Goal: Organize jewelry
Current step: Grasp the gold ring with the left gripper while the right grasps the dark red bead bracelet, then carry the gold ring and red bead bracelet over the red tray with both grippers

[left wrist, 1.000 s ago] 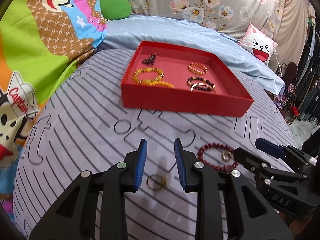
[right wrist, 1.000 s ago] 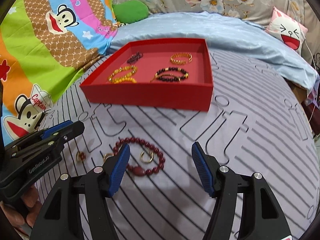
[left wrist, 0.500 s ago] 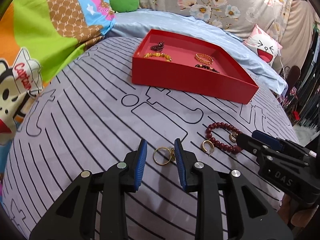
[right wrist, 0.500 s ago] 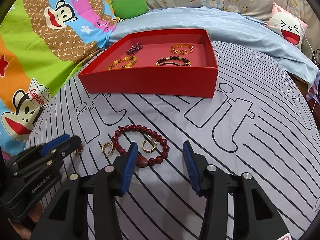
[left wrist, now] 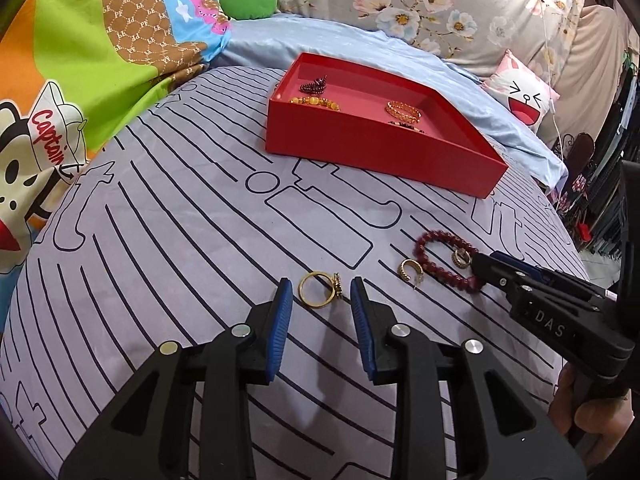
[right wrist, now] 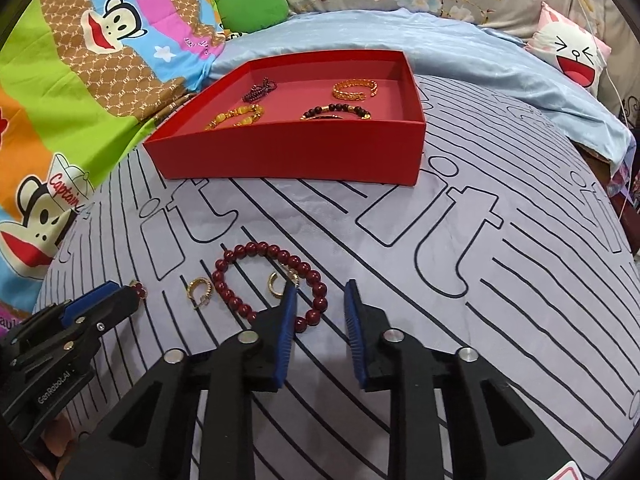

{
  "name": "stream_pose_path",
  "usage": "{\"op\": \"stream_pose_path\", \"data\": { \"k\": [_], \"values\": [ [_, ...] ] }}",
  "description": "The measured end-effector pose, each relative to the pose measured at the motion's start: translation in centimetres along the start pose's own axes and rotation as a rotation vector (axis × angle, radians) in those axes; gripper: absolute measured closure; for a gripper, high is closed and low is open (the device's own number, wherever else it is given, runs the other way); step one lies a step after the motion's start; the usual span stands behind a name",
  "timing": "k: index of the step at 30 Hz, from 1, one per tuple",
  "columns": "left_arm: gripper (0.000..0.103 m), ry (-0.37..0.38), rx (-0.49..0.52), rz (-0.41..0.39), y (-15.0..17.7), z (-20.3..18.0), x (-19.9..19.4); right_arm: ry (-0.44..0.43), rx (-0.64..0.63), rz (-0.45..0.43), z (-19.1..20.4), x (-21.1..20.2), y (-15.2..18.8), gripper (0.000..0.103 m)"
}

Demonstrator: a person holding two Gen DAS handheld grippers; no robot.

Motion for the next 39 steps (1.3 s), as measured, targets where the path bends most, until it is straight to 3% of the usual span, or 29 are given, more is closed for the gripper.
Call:
{"op": "stream_pose_path", "data": {
  "k": [6,13,15,24,28,34,35,36,39],
  "values": [
    [0.073,-0.003,0.000,0.005,0.0,-0.1,0.2,-0.003,0.027,0.010,-0.8,0.0,-0.1,0.090],
    [0.072,-0.005,0.005,0.008,-0.1,-0.1,0.3,0.044,-0.036,-0.010,0.4,0.3,-0.2,0.088],
    [0.072,-0.005,0.004,0.007,-0.1,-0.1,0.3,0.037,-0.030,-0.010,0.4,0.3,-0.2,0.096],
    [0.072,-0.009,0.021,0.014,-0.3,-0.5,0.8,0.006,0.028,0.002,-0.7,-0.2,0.1,0.096],
    [0.082,-0.003,0.019,0.018,-0.6,-0.5,1.0,-0.001,0.040,0.005,-1.0,-0.3,0.1,0.096],
    [0.083,0.006,0.020,0.016,-0.6,-0.5,1.0,-0.021,0.062,0.012,-1.4,-0.3,0.2,0.096],
    [0.085,0.006,0.022,0.014,-0.5,-0.6,1.0,-0.025,0.066,0.012,-1.5,-0.4,0.2,0.096],
    [0.097,0.014,0.025,0.010,-0.6,-0.7,0.9,-0.027,0.069,0.011,-1.5,-0.5,0.2,0.096],
    [0.097,0.005,0.032,0.011,-0.5,-1.0,0.9,-0.028,0.071,0.007,-1.5,-0.7,0.2,0.096]
  ]
}}
Point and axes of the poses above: each gripper's, at about its wrist camera, not at the fingertips, and x roughly the way its jaws point, z to its left, y to its underside, the point moved 5 cm from there along x, roughly the way its jaws point, and after that the axes turned 4 degrees about y, right-handed, at the moved point
